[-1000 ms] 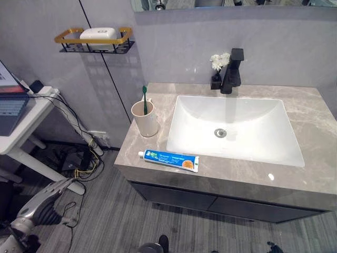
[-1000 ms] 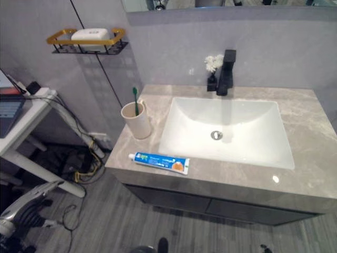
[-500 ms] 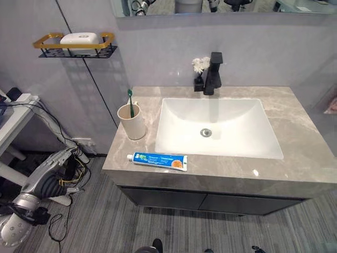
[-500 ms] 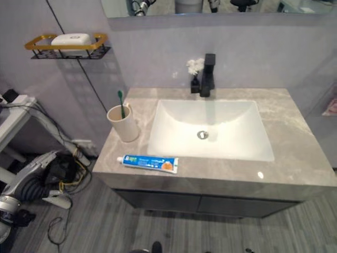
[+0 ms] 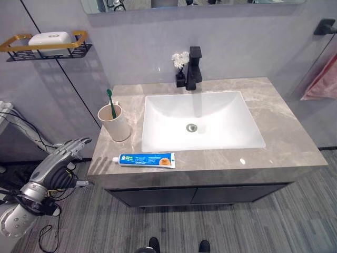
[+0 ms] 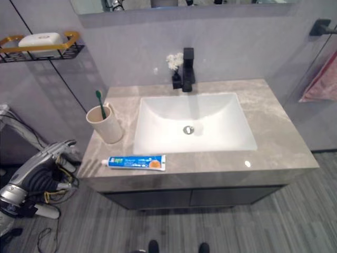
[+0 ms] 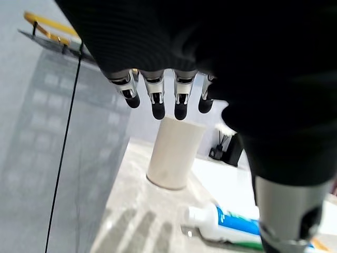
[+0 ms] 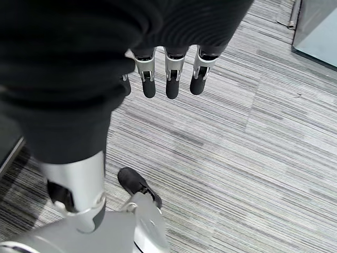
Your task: Put brush and paste in cup on sink, flatten towel.
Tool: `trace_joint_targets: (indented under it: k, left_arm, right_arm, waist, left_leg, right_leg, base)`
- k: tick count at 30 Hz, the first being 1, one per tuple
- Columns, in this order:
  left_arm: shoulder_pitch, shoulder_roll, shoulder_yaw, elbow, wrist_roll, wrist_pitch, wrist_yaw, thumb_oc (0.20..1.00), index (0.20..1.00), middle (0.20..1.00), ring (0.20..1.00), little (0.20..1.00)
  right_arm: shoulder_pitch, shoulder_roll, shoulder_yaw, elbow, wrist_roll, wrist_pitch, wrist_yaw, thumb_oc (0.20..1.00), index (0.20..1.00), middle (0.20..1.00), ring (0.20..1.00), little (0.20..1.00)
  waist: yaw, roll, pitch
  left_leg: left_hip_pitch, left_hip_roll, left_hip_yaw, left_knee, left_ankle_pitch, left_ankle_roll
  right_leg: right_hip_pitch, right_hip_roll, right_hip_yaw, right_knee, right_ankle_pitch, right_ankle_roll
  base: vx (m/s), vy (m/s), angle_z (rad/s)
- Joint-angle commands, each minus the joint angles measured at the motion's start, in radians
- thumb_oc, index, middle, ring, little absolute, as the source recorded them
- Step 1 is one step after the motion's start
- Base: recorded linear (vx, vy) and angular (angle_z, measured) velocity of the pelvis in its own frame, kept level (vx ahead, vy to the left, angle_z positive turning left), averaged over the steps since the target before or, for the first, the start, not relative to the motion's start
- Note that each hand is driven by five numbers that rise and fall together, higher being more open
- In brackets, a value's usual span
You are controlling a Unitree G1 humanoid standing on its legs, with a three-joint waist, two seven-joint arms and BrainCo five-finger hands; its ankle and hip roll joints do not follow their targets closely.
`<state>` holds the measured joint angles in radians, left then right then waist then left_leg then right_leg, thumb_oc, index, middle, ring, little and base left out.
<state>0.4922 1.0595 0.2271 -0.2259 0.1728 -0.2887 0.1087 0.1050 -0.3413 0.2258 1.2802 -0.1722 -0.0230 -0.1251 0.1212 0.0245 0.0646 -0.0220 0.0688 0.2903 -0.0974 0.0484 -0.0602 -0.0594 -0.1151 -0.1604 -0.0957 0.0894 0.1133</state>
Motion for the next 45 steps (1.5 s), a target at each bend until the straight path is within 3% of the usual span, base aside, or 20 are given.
trace_joint_targets:
  k: [1, 17, 27, 45]
  left_arm:
    - [-0.12, 0.035, 0.011, -0.001, -0.029, -0.018, 0.017, 1.0, 1.0, 1.0, 1.0, 1.0]
    - [-0.218, 0.049, -0.162, 0.035, 0.038, -0.018, 0.009, 1.0, 1.0, 1.0, 1.0, 1.0]
    - [-0.266, 0.016, -0.259, 0.104, 0.039, -0.008, 0.007, 1.0, 1.0, 1.0, 1.0, 1.0]
    - [-0.294, -0.028, -0.329, 0.129, -0.013, 0.009, -0.02, 1.0, 1.0, 1.0, 1.0, 1.0]
  right_arm:
    - [-0.077, 0.012, 0.041, 0.007, 0.012, 0.003, 0.005, 1.0, 1.0, 1.0, 1.0, 1.0]
    - [-0.112, -0.002, 0.045, -0.015, 0.054, -0.006, -0.036, 1.0, 1.0, 1.0, 1.0, 1.0]
    - [-0.121, 0.002, 0.052, -0.013, 0.064, -0.008, -0.049, 1.0, 1.0, 1.0, 1.0, 1.0]
    - [-0.136, 0.002, 0.051, -0.007, 0.076, -0.001, -0.063, 1.0, 1.0, 1.0, 1.0, 1.0]
  waist:
    - [-0.017, -0.019, 0.045]
    - [-0.031, -0.029, 0.056]
    - [-0.044, -0.03, 0.065]
    - [-0.053, -0.032, 0.073]
  left_leg:
    - [0.006, 0.048, -0.001, 0.01, 0.012, -0.062]
    - [-0.072, 0.069, -0.002, 0.01, 0.039, -0.074]
    - [-0.079, 0.08, 0.017, 0.01, 0.043, -0.079]
    - [-0.083, 0.089, 0.03, 0.01, 0.044, -0.084]
  right_leg:
    - [-0.027, -0.044, -0.011, 0.008, 0.068, 0.068]
    - [-0.105, -0.03, -0.006, 0.008, 0.076, 0.06]
    - [-0.129, -0.02, 0.012, 0.008, 0.078, 0.053]
    - [-0.145, -0.013, 0.021, 0.008, 0.075, 0.045]
  base:
    - [-0.02, -0.033, -0.09]
    - [-0.01, -0.016, -0.03]
    - [0.01, -0.011, -0.03]
    - [0.0, -0.003, -0.03]
